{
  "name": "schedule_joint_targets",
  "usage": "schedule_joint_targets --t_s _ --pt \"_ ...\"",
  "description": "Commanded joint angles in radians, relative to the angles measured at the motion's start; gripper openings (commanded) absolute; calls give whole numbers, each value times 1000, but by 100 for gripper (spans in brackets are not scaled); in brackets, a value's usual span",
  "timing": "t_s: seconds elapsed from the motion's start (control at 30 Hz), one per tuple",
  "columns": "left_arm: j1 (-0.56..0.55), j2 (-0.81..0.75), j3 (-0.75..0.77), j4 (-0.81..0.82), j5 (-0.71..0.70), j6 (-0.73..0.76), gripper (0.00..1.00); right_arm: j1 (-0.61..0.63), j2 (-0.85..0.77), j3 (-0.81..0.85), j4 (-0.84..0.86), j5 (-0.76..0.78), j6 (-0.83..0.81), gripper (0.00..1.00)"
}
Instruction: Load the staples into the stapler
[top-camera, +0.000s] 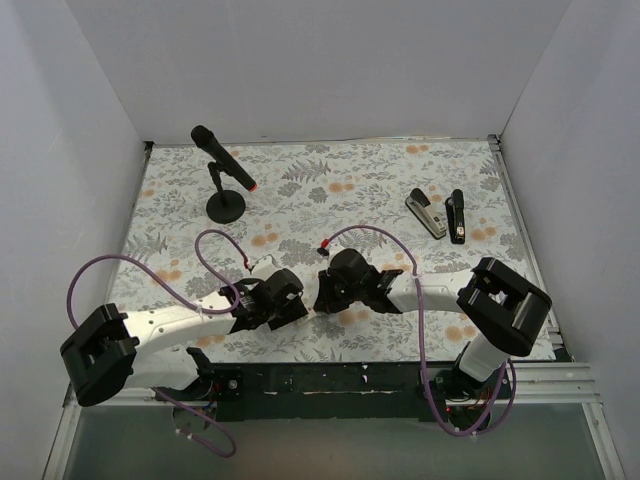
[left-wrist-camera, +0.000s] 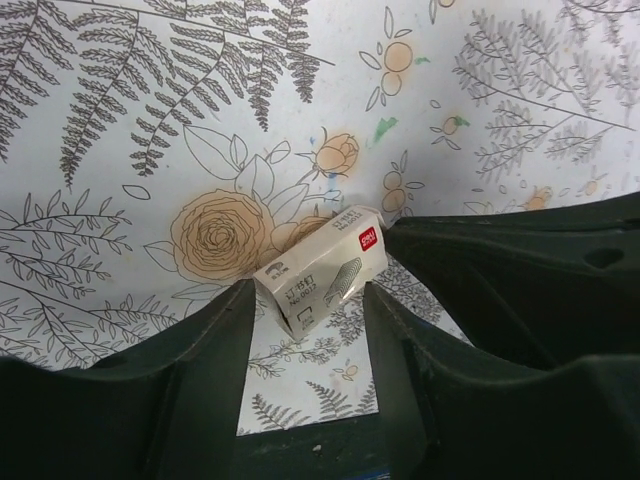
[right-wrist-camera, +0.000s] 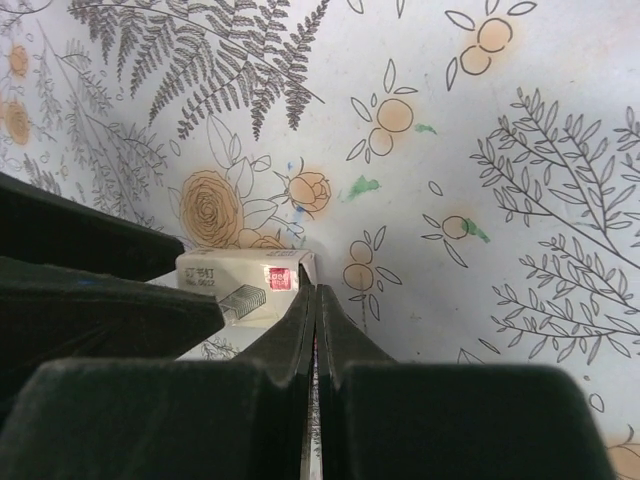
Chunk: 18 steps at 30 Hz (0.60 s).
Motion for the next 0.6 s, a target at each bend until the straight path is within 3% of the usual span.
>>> schedule_joint_targets --t_s 0.0,0.17,0.37,0.57 --pt "5 -76 -29 20 -14 -84 48 13 -24 53 -83 92 -28 1" --pt "5 -89 -23 -14 -26 -167 47 25 -28 70 -119 147 -36 1" --pt "5 -78 18 -28 -11 -158 42 45 -36 85 -134 179 -36 1" --pt "7 -122 6 -26 -22 -168 45 62 -59 99 -152 236 -45 1"
